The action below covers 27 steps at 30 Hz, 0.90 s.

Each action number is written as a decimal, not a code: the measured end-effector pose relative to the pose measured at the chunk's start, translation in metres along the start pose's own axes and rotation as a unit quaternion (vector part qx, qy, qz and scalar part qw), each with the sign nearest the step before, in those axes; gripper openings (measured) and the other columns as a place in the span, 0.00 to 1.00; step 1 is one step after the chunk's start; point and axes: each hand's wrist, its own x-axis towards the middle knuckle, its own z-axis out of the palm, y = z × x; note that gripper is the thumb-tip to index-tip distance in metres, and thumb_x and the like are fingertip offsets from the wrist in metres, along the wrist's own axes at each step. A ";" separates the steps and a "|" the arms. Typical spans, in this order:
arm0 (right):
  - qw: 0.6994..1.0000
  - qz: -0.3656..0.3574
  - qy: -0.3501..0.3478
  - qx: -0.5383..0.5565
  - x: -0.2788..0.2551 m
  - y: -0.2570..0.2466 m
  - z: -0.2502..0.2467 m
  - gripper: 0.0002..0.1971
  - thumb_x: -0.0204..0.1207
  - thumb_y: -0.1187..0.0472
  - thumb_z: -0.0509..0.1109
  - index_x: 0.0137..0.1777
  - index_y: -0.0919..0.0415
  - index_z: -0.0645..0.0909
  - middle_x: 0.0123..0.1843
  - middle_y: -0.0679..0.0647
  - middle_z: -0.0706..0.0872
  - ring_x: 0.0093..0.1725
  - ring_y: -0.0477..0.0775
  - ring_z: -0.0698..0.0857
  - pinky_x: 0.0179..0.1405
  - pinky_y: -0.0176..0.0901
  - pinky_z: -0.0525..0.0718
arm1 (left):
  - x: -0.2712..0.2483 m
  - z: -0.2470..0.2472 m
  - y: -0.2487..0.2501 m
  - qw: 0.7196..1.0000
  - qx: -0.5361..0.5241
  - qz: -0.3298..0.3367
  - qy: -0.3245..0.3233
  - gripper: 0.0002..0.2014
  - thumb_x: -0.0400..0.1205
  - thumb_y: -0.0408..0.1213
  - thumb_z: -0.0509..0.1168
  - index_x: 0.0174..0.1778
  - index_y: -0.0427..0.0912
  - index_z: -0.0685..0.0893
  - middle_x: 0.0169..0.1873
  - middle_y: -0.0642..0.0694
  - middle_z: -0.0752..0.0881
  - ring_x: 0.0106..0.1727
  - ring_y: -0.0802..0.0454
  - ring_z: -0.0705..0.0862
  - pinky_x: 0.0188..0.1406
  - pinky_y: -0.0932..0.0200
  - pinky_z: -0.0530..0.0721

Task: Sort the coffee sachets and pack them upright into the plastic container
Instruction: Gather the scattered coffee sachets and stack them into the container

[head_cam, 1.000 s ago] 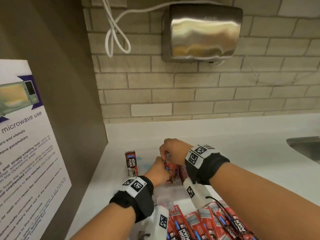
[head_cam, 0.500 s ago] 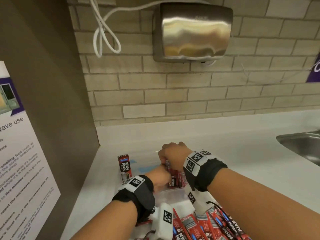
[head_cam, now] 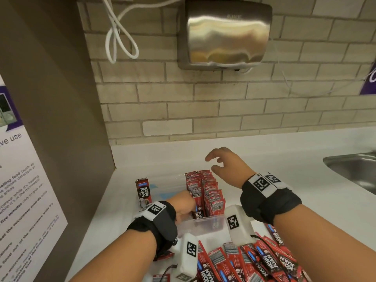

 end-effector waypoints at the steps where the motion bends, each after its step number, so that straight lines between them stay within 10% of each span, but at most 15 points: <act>1: 1.000 0.004 0.007 0.012 -0.002 0.001 -0.001 0.14 0.77 0.66 0.64 0.60 0.52 0.79 0.63 0.53 0.77 0.61 0.55 0.78 0.63 0.57 0.76 | 0.000 0.000 0.000 1.000 0.017 0.001 0.001 0.08 0.76 0.25 0.61 0.47 0.34 0.84 0.54 0.36 0.86 0.57 0.40 0.84 0.67 0.43 0.80; 9: 0.998 0.024 0.010 0.060 -0.011 0.005 0.008 0.14 0.78 0.65 0.64 0.62 0.54 0.78 0.64 0.53 0.76 0.60 0.54 0.77 0.59 0.44 0.77 | -0.007 -0.001 0.012 0.988 0.156 -0.007 0.014 0.07 0.79 0.24 0.60 0.39 0.39 0.78 0.37 0.42 0.79 0.36 0.50 0.75 0.37 0.61 0.73; 14: 0.996 0.039 0.008 0.078 -0.012 0.008 0.010 0.14 0.78 0.65 0.64 0.62 0.54 0.78 0.64 0.52 0.76 0.58 0.51 0.77 0.57 0.41 0.76 | -0.008 -0.006 0.008 0.978 0.200 0.025 0.046 0.13 0.79 0.28 0.66 0.60 0.36 0.83 0.58 0.40 0.85 0.59 0.45 0.83 0.58 0.58 0.78; 27: 0.991 0.062 -0.003 0.122 -0.018 0.016 0.014 0.10 0.80 0.63 0.63 0.58 0.55 0.78 0.60 0.49 0.75 0.56 0.49 0.76 0.50 0.36 0.71 | -0.003 0.001 0.006 0.970 0.211 0.067 0.103 0.08 0.83 0.31 0.58 0.46 0.39 0.83 0.50 0.41 0.86 0.54 0.45 0.84 0.55 0.59 0.80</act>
